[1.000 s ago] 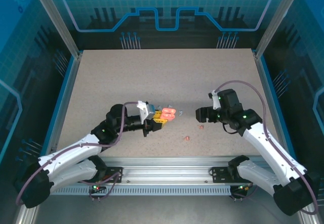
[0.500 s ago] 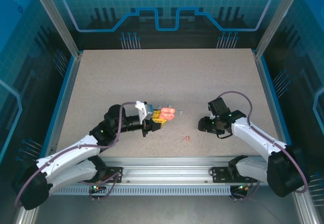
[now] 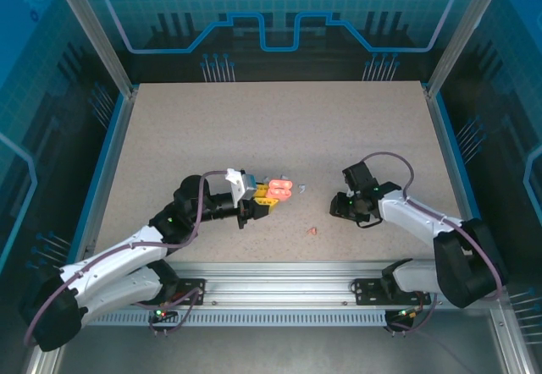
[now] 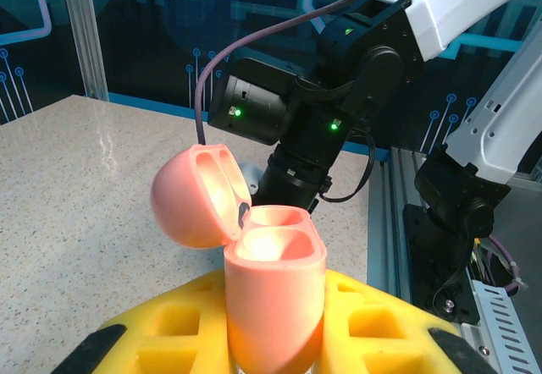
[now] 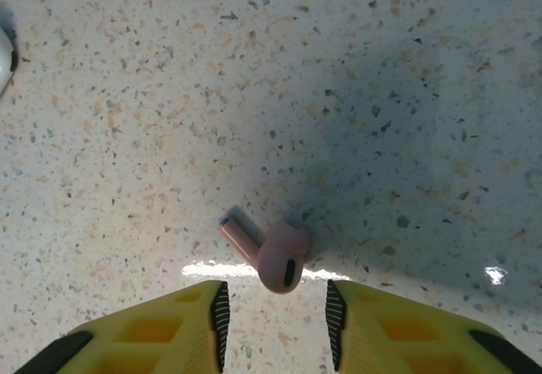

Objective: Insert wireless bluetooth earbuds into charging case

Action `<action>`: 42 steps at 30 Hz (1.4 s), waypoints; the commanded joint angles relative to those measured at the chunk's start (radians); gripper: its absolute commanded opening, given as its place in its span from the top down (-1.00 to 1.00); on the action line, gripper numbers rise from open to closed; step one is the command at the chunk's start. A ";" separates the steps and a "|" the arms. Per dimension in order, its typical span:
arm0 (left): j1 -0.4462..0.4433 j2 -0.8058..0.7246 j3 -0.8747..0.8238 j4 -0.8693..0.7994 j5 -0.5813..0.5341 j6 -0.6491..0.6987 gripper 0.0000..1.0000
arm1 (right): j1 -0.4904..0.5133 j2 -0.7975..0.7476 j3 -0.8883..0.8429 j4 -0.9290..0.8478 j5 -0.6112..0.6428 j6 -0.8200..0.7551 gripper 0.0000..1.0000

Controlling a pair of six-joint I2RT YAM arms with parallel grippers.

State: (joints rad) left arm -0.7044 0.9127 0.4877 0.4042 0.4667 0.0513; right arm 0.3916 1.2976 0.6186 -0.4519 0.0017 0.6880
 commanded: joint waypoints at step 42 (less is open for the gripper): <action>-0.010 -0.043 -0.022 -0.013 -0.017 -0.015 0.87 | -0.011 0.052 0.043 0.028 0.042 -0.110 0.53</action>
State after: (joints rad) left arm -0.7044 0.8810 0.4866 0.3649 0.4561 0.0505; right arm 0.3916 1.3823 0.6415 -0.3992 0.0265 0.6331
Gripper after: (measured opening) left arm 0.220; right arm 0.237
